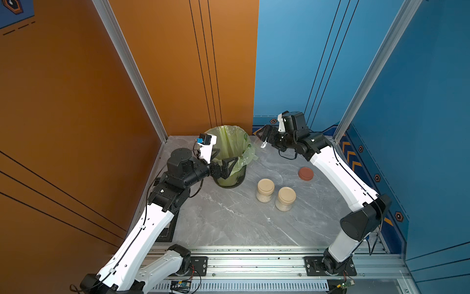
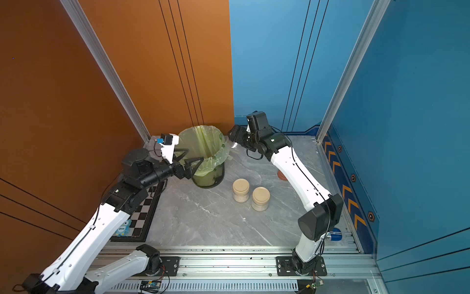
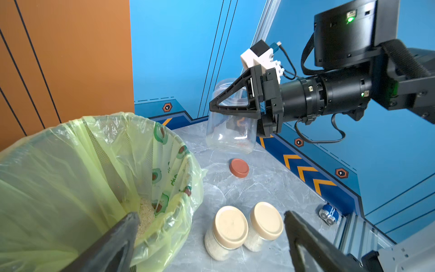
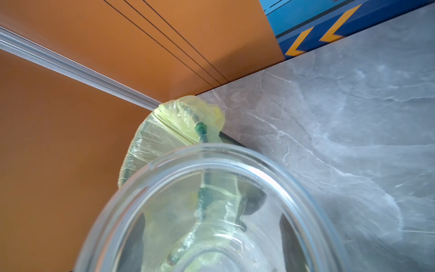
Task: Empty moldy rice from jars
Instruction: Place the jar at the center of the board.
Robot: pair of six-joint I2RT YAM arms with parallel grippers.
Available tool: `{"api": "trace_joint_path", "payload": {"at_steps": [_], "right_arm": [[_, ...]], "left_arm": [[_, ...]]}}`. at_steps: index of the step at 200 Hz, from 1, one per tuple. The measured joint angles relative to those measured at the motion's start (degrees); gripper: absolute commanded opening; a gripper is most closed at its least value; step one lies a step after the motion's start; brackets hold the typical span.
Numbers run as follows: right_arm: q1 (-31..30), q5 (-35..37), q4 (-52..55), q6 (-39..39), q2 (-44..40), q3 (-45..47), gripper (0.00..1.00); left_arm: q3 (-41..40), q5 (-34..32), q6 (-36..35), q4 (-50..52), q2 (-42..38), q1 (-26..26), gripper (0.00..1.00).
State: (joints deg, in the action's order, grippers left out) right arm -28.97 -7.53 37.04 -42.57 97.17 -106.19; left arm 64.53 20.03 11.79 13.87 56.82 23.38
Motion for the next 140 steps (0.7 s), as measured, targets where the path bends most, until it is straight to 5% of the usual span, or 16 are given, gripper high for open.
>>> {"api": "trace_joint_path", "payload": {"at_steps": [140], "right_arm": [[-2.3,31.4,-4.9,12.3,-25.0,35.6,0.0]], "left_arm": [[-3.0,-1.5,1.5,9.2,-1.2,10.8,0.98]]}}
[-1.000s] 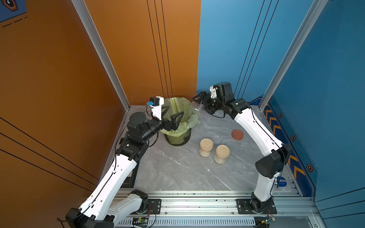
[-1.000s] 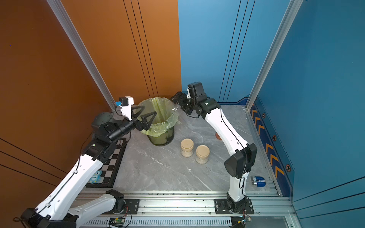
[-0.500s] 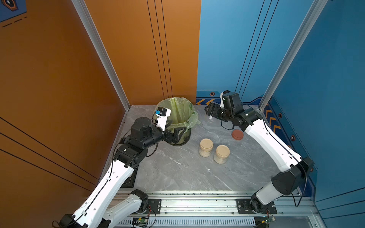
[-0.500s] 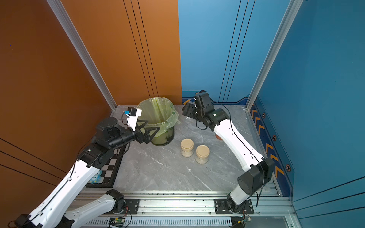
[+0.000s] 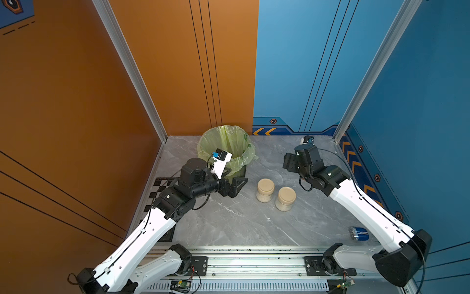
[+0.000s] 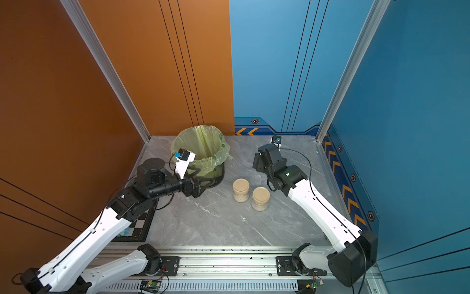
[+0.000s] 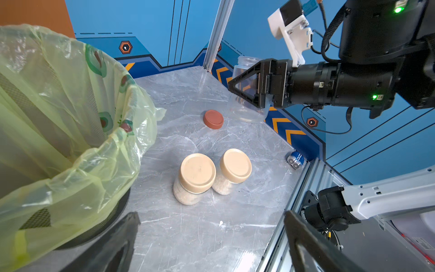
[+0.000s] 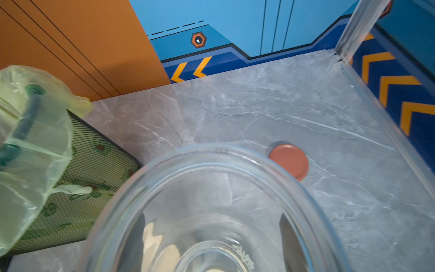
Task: Empty moldy rice from jars
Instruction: Place the jar at the center of the board.
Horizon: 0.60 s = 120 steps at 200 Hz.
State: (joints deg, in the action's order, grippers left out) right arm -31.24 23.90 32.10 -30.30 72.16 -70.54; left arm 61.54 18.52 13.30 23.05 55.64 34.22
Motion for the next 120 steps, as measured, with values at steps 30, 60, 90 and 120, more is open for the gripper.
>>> {"api": "trace_joint_path", "payload": {"at_steps": [30,60,90,120], "right_arm": [[0.0,5.9,-2.0,1.8,-4.8,7.0,0.0],[-0.1,10.8,-4.7,3.1,-8.5,13.7,0.0],[0.0,14.9,-7.0,3.5,-9.0,18.9,0.0],[0.4,17.0,-8.5,2.4,-9.0,23.1,0.0]], "left_arm": [[-0.3,-0.4,0.0,0.4,0.8,1.4,0.98],[-0.5,-0.8,0.0,0.4,1.2,1.6,0.98],[-0.6,-1.4,0.0,0.4,1.7,1.6,0.98],[-0.8,-1.8,0.0,0.5,2.2,1.8,0.98]]}}
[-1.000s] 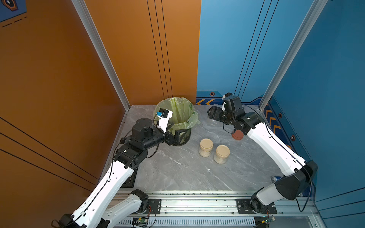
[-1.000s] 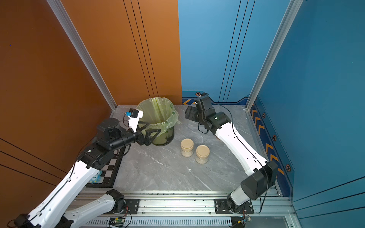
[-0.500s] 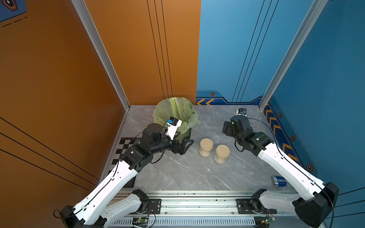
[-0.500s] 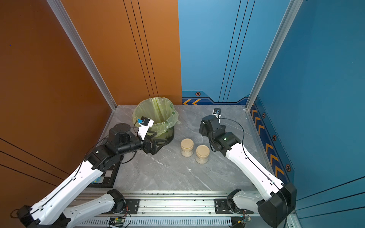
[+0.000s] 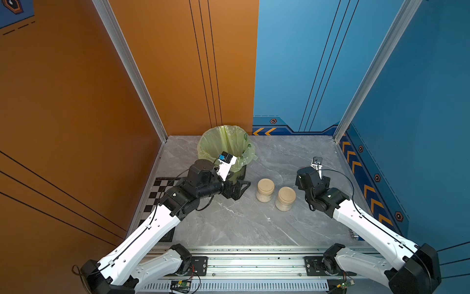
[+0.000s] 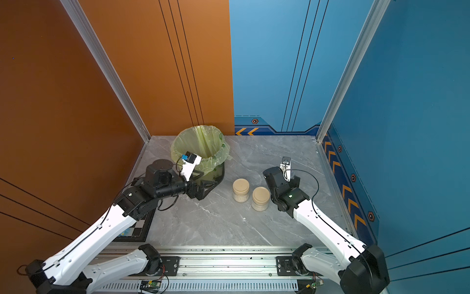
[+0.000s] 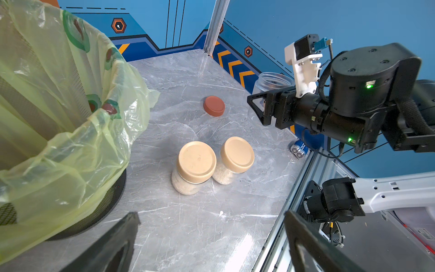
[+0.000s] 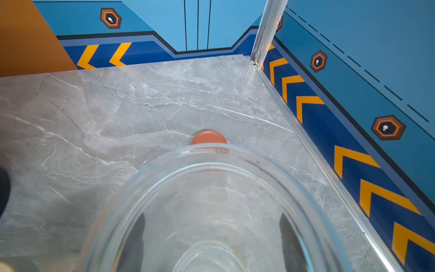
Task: Empty moldy rice from jars
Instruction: Place the jar at the center of the board.
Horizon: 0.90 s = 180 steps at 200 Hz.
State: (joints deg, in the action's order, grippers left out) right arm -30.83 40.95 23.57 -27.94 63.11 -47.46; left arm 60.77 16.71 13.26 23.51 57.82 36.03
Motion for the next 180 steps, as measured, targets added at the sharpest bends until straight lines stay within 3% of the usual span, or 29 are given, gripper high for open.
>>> {"api": "trace_joint_path", "payload": {"at_steps": [99,180], "right_arm": [[4.0,-0.1,-10.2,-9.6,-0.1,12.2,0.0],[7.7,1.4,-13.2,-17.9,11.3,12.3,0.0]], "left_arm": [[-0.8,-1.3,0.0,0.1,0.1,0.0,0.98],[-2.2,-1.6,-0.4,0.0,0.4,0.0,0.98]]}}
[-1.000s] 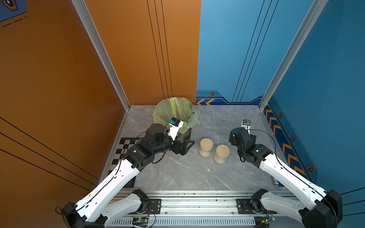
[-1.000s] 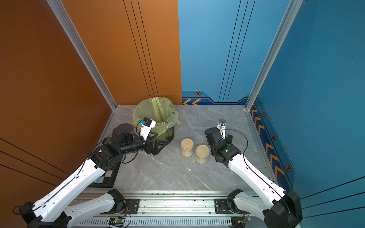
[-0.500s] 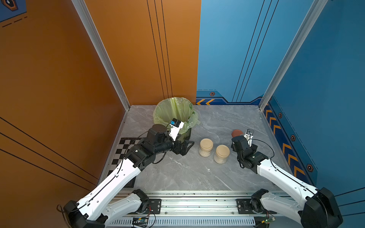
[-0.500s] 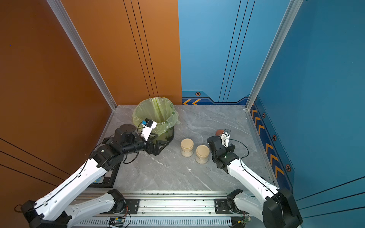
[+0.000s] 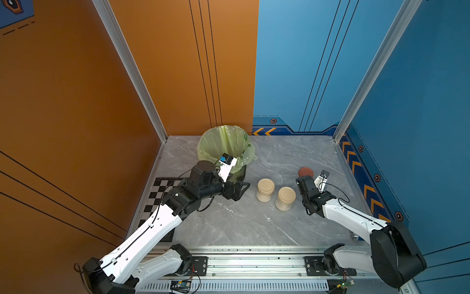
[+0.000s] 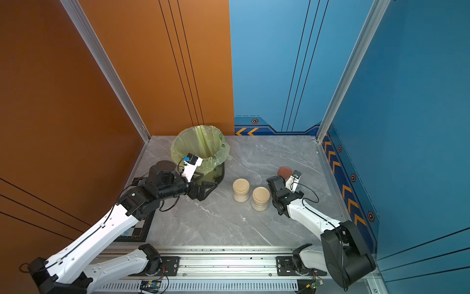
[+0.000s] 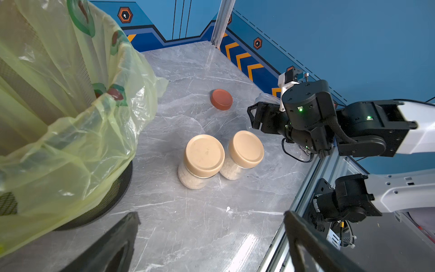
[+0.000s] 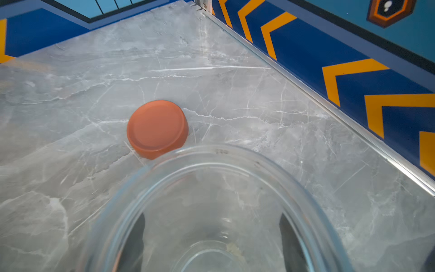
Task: Empty moldy rice from jars
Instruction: Place the jar at the center of the board.
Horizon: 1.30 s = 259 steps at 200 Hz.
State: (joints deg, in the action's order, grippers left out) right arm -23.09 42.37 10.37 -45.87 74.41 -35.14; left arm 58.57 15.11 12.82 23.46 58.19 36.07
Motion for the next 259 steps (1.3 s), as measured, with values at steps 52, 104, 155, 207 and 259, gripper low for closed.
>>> {"api": "trace_joint_path", "payload": {"at_steps": [52,104,155,207,259], "right_arm": [[1.9,-0.1,-1.1,-2.2,5.5,0.0,0.0],[4.9,-0.8,-1.4,-4.0,7.1,-0.4,0.01],[6.9,-3.1,0.6,-6.0,9.8,-3.7,0.1],[7.3,-3.6,4.3,-7.5,13.7,-8.6,0.5],[6.9,-3.5,5.1,-8.5,13.7,-8.7,1.0]], "left_arm": [[-1.2,-0.1,-0.3,0.3,-0.1,0.0,0.98],[-1.3,-0.1,-0.9,0.3,-0.1,-0.3,0.98],[-1.3,-0.1,-1.1,0.3,-0.1,-0.9,0.98],[-1.3,-0.1,-1.1,0.3,-0.1,-1.3,0.98],[-2.1,-0.1,-1.1,0.3,-1.4,-1.8,0.98]]}}
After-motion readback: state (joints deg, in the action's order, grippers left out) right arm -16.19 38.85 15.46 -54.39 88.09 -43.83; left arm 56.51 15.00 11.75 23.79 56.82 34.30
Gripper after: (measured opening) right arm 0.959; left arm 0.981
